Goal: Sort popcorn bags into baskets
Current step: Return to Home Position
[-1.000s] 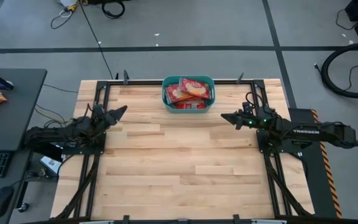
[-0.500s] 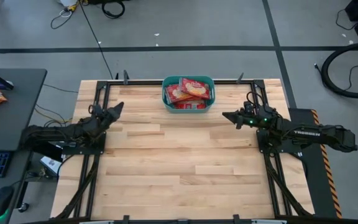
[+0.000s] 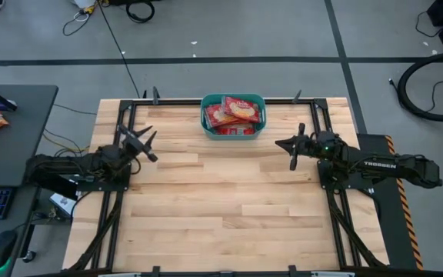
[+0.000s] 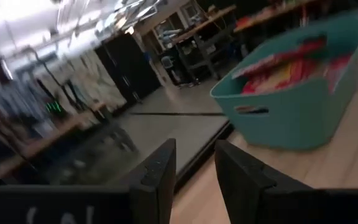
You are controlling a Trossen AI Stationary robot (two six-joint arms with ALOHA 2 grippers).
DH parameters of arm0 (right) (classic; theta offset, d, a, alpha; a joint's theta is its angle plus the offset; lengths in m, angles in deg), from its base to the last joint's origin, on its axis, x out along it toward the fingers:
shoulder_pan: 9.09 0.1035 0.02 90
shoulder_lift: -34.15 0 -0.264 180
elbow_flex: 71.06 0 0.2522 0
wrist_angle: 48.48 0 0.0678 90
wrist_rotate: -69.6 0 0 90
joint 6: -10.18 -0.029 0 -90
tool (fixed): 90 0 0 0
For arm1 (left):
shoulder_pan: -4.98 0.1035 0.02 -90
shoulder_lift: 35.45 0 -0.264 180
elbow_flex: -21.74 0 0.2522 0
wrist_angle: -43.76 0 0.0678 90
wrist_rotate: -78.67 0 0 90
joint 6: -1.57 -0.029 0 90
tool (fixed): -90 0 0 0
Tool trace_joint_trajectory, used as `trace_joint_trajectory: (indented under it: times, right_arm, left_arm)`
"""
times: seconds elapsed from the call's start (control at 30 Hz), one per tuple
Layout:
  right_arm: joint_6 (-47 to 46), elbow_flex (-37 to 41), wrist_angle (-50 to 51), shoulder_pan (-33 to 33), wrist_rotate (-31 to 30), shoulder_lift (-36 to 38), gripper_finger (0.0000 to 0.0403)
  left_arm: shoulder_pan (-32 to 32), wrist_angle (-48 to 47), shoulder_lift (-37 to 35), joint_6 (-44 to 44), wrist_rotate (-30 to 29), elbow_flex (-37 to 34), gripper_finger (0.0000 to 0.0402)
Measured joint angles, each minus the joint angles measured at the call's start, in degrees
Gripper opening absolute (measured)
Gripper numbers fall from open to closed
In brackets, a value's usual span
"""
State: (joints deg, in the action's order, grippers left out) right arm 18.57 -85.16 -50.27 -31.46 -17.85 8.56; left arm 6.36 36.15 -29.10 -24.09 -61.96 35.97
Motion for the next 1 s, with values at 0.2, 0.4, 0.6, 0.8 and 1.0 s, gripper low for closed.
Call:
trace_joint_trajectory:
  times: [0.2, 0.4, 0.6, 0.8, 1.0]
  right_arm:
    - [1.87, 0.0, -0.21, 0.0, 0.02, -0.01, 0.0014]
    - [1.87, 0.0, -0.2, 0.0, 0.02, 0.0, 0.0014]
    - [1.87, -0.02, -0.2, 0.0, 0.02, -0.02, 0.0014]
    - [1.87, -0.02, -0.2, 0.0, 0.02, -0.02, 0.0014]
    - [1.87, -0.02, -0.2, 0.0, 0.02, 0.0, 0.0014]
  left_arm:
    - [0.0, 0.36, 0.02, -6.59, -0.04, 0.0, 0.0117]
    - [0.0, 0.7, 0.02, -6.19, -0.13, 0.0, 0.0117]
    - [0.0, 0.73, 0.02, -6.08, -0.15, 0.0, 0.0117]
    - [0.0, 0.74, 0.02, -6.06, -0.15, 0.0, 0.0117]
    - [0.0, 0.77, 0.02, -6.04, -0.15, 0.0, 0.0117]
